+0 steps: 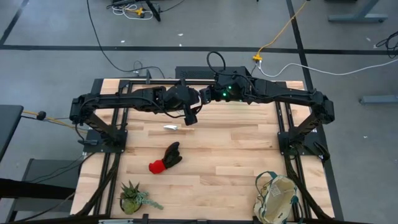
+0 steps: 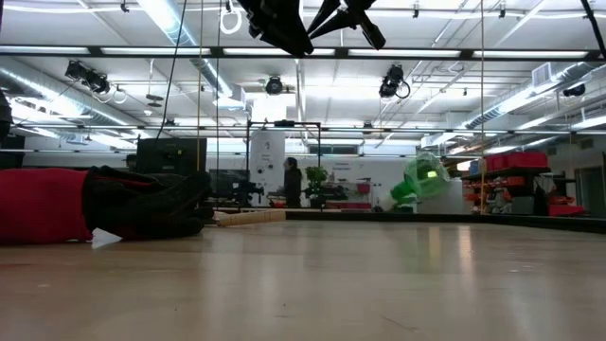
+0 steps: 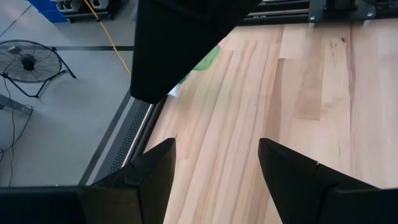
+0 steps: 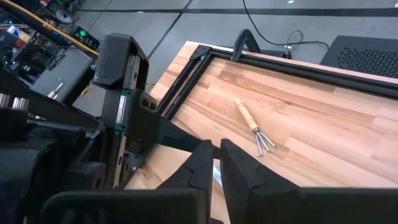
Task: Pick & Place Garden tools in Gardening bag
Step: Put the green spray bottle into the gardening bag
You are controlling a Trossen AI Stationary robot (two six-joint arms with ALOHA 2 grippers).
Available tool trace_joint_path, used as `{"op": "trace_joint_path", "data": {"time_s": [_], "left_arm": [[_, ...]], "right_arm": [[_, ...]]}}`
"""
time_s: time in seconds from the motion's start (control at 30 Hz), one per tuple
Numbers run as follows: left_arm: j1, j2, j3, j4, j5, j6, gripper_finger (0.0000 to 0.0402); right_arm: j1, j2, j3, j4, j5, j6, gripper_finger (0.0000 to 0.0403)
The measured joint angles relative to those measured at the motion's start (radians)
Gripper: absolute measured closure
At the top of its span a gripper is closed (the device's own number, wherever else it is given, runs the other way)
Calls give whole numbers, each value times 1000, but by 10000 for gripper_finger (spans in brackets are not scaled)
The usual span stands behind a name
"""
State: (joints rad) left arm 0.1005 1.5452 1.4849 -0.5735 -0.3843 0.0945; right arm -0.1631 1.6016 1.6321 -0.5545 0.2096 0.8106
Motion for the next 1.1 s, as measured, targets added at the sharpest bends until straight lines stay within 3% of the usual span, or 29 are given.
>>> {"op": "trace_joint_path", "data": {"time_s": [0.43, 0.77, 1.1], "left_arm": [[0, -17, -2, -4, 0, 3, 191], [5, -162, -2, -37, 6, -4, 224], [3, -279, -2, -39, 78, -57, 225]], "right_arm": [[-1, -5, 0, -28, 0, -49, 371], [-13, -82, 1, -108, 42, -119, 371], [-13, -152, 1, -192, 45, -222, 370]]}}
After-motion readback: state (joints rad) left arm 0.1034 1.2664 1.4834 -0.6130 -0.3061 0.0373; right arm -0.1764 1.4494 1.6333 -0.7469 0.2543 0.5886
